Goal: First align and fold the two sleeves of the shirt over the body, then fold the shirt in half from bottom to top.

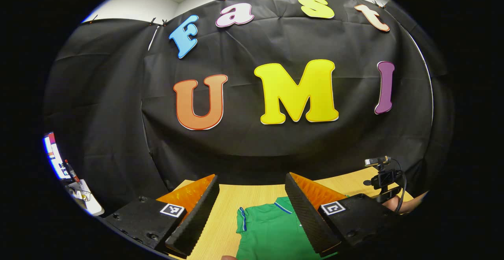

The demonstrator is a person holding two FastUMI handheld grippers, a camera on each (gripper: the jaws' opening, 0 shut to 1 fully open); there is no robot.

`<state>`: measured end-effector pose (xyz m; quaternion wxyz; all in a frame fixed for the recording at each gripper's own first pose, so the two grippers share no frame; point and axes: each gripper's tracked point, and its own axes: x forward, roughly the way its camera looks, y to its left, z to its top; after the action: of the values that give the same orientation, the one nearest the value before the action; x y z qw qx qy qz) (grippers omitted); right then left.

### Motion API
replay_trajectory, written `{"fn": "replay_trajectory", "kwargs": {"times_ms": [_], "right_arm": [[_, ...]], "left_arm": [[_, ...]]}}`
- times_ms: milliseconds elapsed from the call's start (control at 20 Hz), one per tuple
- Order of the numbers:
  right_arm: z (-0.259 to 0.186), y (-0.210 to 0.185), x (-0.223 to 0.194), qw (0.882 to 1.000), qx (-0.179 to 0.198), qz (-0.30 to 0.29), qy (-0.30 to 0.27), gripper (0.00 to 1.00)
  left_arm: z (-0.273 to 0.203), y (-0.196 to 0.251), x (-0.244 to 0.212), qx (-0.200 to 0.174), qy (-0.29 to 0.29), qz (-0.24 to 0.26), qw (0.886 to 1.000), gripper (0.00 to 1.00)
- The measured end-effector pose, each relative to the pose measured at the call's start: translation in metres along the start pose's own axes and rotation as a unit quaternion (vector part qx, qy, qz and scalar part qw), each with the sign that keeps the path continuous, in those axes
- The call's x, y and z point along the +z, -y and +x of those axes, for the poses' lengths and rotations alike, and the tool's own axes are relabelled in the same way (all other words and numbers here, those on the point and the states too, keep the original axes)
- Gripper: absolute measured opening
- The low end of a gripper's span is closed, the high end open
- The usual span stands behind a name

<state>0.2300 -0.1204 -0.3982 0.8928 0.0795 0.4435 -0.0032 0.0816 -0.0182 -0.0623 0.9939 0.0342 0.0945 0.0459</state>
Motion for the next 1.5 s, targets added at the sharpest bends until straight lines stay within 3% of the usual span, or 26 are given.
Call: {"fn": "replay_trajectory", "kwargs": {"times_ms": [150, 250, 400, 450, 550, 650, 700, 900, 950, 1000, 1050, 1250, 1300, 1500], "right_arm": [[-0.008, -0.005, 0.005, 1.0, 0.0, -0.017, 0.007, 0.0], [0.0, 0.009, 0.008, 0.998, -0.043, -0.035, 0.005, 0.0], [0.019, -0.004, -0.006, 0.999, -0.017, -0.017, -0.027, 0.39], [0.025, -0.001, -0.008, 0.999, -0.025, -0.023, -0.03, 0.4], [0.031, 0.01, -0.011, 0.998, -0.043, -0.029, -0.038, 0.36], [0.032, 0.013, -0.019, 0.998, -0.033, -0.006, -0.054, 0.31], [0.031, 0.017, -0.019, 0.998, -0.028, 0.006, -0.053, 0.36], [0.029, 0.024, -0.019, 0.998, 0.004, 0.025, -0.053, 0.39], [0.032, 0.029, -0.019, 0.998, 0.003, 0.031, -0.051, 0.36], [0.028, 0.028, -0.02, 0.998, 0.011, 0.041, -0.055, 0.16], [0.029, 0.026, -0.019, 0.998, 0.016, 0.044, -0.051, 0.12], [0.028, 0.025, -0.013, 0.998, 0.009, 0.037, -0.049, 0.14], [0.025, 0.023, -0.008, 0.999, 0.011, 0.035, -0.04, 0.0], [-0.003, 0.005, 0.022, 0.998, 0.029, 0.047, 0.008, 0.0]], "left_arm": [[-0.002, -0.004, -0.002, 0.003, 0.0, -0.006, 1.0, 1.0], [-0.007, -0.005, -0.002, 0.002, 0.0, -0.009, 1.0, 1.0], [-0.008, -0.01, -0.004, 0.008, -0.003, -0.005, 1.0, 1.0], [-0.009, -0.013, -0.005, 0.011, -0.004, -0.004, 1.0, 1.0], [-0.009, -0.017, -0.006, 0.016, -0.007, -0.003, 1.0, 1.0], [-0.008, -0.018, -0.006, 0.019, -0.008, -0.003, 1.0, 1.0], [-0.007, -0.017, -0.007, 0.02, -0.009, -0.003, 1.0, 1.0], [-0.002, -0.008, -0.008, 0.01, -0.013, -0.004, 1.0, 1.0], [0.0, -0.006, -0.008, 0.008, -0.013, -0.003, 1.0, 1.0], [0.001, -0.003, -0.008, 0.005, -0.013, -0.002, 1.0, 1.0], [0.001, -0.001, -0.007, 0.003, -0.013, 0.0, 1.0, 1.0], [0.001, 0.004, -0.004, -0.004, -0.009, 0.007, 1.0, 1.0], [0.0, 0.004, -0.003, -0.003, -0.007, 0.01, 1.0, 1.0], [0.0, -0.003, -0.006, 0.001, -0.006, 0.003, 1.0, 1.0]]}}
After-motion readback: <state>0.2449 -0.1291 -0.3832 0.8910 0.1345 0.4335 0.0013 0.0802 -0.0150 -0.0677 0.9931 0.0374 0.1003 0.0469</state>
